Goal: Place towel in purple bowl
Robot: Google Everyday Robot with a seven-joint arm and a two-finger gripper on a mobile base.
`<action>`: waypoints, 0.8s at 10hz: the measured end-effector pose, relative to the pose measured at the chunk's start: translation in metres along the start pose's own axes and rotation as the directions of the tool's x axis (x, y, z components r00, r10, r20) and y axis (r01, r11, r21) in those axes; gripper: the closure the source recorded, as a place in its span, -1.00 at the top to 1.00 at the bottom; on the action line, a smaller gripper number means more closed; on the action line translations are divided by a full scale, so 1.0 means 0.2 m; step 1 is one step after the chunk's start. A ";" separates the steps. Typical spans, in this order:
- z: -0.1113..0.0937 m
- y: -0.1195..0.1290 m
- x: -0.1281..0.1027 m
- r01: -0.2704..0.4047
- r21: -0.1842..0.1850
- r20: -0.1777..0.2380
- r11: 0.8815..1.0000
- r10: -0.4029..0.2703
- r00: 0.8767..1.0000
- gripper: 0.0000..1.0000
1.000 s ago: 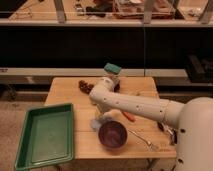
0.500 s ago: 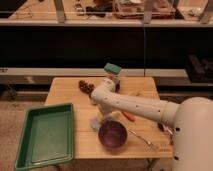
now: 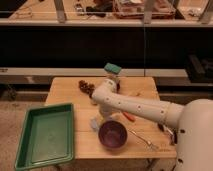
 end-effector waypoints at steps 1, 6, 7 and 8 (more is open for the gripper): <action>0.00 0.01 0.00 -0.002 0.000 -0.001 1.000 0.002 1.000 0.60; -0.03 -0.04 -0.03 0.095 0.213 -0.060 0.972 -0.084 0.995 0.60; -0.03 -0.07 -0.03 0.116 0.235 -0.061 0.965 -0.104 0.993 0.60; -0.03 -0.09 -0.02 0.131 0.224 -0.058 0.966 -0.121 0.991 0.60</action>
